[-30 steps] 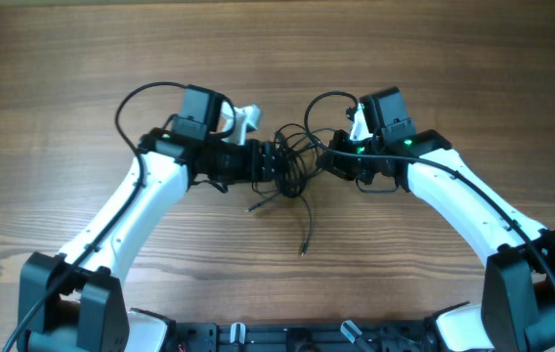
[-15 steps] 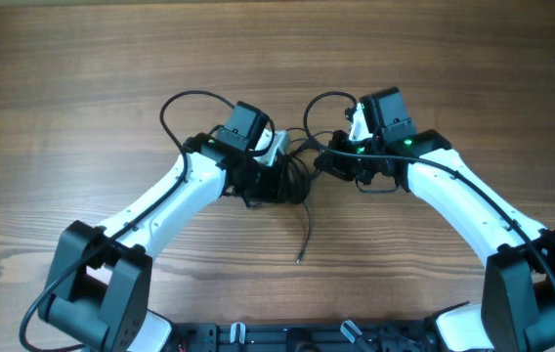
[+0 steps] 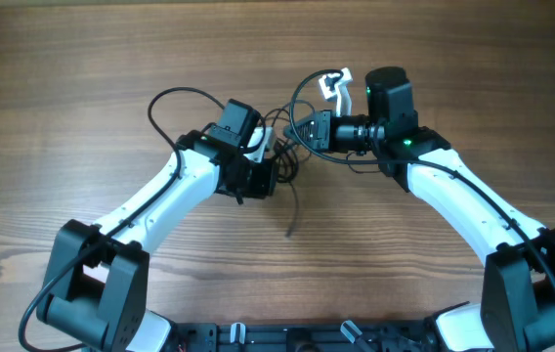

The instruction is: Untangle cables

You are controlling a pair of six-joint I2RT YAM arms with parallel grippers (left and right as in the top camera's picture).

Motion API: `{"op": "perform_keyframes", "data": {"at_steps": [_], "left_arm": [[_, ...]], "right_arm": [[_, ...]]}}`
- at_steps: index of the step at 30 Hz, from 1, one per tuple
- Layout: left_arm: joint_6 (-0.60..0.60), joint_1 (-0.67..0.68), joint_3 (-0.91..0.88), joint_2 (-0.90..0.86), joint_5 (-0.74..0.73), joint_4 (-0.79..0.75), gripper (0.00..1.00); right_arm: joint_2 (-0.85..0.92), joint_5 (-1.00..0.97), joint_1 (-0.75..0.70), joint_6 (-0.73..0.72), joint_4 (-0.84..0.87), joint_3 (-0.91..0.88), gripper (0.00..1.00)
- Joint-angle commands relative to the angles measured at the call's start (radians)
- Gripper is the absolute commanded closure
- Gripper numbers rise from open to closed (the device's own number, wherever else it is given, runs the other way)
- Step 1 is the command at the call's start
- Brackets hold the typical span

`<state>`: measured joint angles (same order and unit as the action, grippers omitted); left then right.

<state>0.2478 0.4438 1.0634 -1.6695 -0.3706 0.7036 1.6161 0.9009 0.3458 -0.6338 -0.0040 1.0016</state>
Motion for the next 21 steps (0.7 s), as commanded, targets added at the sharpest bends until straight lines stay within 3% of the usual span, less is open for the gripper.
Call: {"op": "perform_keyframes", "data": {"at_steps": [1, 11, 15, 21], "left_arm": [[-0.002, -0.017, 0.001, -0.006, 0.009, 0.012, 0.96], [0.008, -0.017, 0.001, -0.006, 0.059, 0.010, 0.96], [0.077, -0.026, 0.001, -0.006, 0.069, -0.005, 0.96], [0.077, -0.032, 0.001, -0.006, 0.068, -0.011, 0.96]], "right_arm": [[0.011, 0.050, 0.002, 0.003, -0.014, 0.007, 0.96], [0.011, 0.071, 0.002, 0.166, -0.147, 0.007, 0.96], [0.011, 0.080, 0.002, 0.167, -0.143, 0.007, 0.96], [0.011, 0.079, 0.002, 0.160, -0.143, 0.007, 0.96]]}}
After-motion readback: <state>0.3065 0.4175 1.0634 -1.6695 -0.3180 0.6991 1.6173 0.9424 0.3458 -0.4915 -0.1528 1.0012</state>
